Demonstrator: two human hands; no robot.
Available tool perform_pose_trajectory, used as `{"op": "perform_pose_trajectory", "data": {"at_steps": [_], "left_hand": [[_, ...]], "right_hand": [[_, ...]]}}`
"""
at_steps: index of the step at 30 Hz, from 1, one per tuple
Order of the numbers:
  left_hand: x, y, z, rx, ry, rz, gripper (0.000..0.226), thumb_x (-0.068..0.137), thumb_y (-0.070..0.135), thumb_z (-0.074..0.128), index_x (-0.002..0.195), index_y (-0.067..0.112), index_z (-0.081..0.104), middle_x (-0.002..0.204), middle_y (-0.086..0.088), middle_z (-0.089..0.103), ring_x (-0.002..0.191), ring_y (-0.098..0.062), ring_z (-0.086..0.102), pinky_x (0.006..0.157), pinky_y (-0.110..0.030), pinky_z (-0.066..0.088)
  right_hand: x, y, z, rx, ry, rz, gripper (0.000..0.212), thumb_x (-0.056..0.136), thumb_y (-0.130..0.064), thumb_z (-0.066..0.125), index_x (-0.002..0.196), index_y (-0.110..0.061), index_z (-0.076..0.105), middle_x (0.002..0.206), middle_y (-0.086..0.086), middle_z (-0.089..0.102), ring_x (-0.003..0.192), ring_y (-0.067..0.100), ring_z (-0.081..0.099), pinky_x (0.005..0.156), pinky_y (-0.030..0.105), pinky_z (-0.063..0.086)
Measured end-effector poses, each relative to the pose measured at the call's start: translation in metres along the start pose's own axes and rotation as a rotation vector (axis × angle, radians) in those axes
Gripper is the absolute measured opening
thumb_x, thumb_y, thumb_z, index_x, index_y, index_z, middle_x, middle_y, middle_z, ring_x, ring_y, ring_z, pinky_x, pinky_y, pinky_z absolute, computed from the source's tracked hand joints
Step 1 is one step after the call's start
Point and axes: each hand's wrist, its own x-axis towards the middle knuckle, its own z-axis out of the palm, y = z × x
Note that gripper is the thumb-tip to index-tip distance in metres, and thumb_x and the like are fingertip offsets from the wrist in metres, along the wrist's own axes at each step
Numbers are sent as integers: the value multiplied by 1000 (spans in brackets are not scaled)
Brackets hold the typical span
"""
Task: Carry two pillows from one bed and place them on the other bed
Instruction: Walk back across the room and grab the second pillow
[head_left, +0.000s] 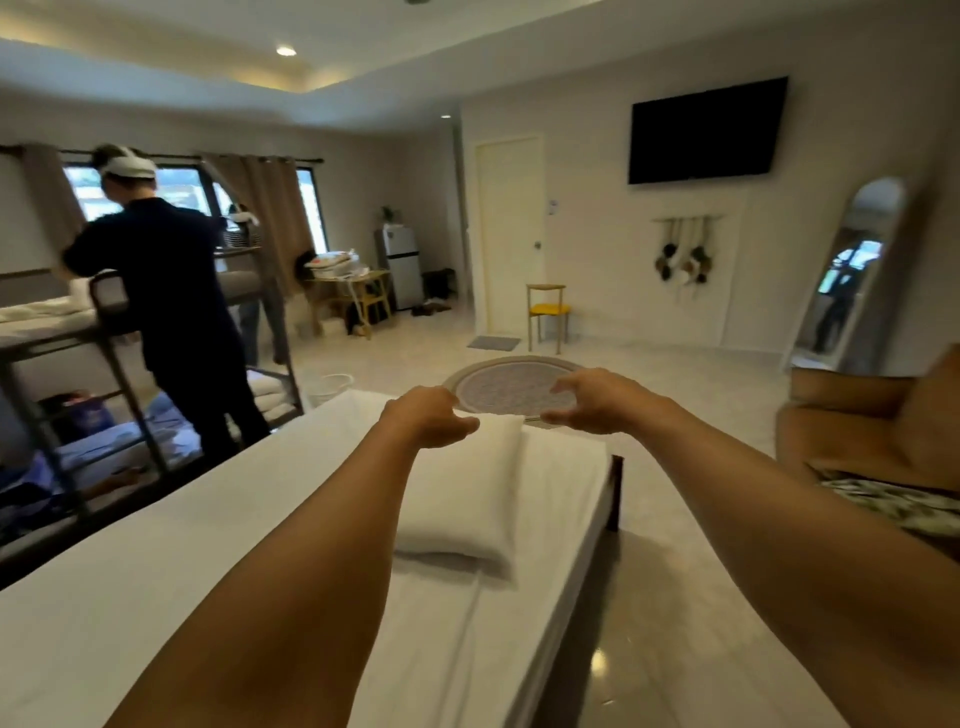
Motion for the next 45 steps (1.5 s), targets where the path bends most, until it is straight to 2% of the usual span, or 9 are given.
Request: {"op": "perform_pose_trajectory", "data": {"at_steps": [3,11,18,22,29,33,37,42,45], "left_hand": [[35,47,11,-11,-19,94,61,91,54,53,143,22,48,144,-3,52,129,-25,48,106,-44,41],[148,137,41,-10,-66,252,66,91,52,56,147,20,43,150,-6,46,137,-27,41,112,-44,34],[269,188,38,-20,-86,332,67,90,53,56,146,19,43,148,-7,47,136,-29,42,113,-48,33],[333,222,45,-22,-91,400,65,88,54,58,143,20,48,144,-8,51,131,-29,47,109,-47,39],[430,308,70,6,-92,519,69,88,58,56,146,23,44,146,-5,50,132,-27,47,108,-45,40],[496,363,83,5,-73,537,69,88,59,55,145,21,44,147,-5,49,132,-27,47,109,-47,38],[559,413,86,21,-111,520,70,88,60,56,145,22,45,147,-5,49,132,-27,46,110,-47,37],[637,476,83,24,-64,520,69,89,59,54,145,21,44,147,-5,49,133,-27,46,109,-47,38],[674,499,94,47,-72,508,69,89,60,54,145,21,44,148,-5,48,133,-27,45,109,-47,38]], "right_hand": [[0,47,-9,23,23,74,64,87,-59,60,142,-29,51,144,2,53,127,24,51,101,40,44],[39,163,-23,-13,27,269,67,88,-61,57,145,-28,46,153,0,43,138,23,41,108,42,38],[112,228,-45,-23,50,357,68,89,-62,54,147,-27,43,155,1,40,139,25,39,108,43,38],[141,264,-49,-61,62,389,68,90,-62,52,147,-27,43,155,2,40,141,26,37,110,45,37],[198,366,-57,-38,89,473,67,90,-61,54,146,-26,44,155,3,40,140,25,38,110,44,37],[245,441,-63,-17,132,471,67,90,-61,55,146,-25,45,154,4,42,138,26,41,109,43,39],[287,510,-75,21,73,481,68,88,-62,56,144,-26,47,152,4,44,136,26,43,106,41,40],[350,592,-104,-11,110,475,71,85,-66,55,144,-27,48,147,5,50,130,27,48,105,46,43],[378,625,-102,2,90,474,69,86,-64,56,144,-28,48,151,4,45,134,26,45,107,47,41]]}}
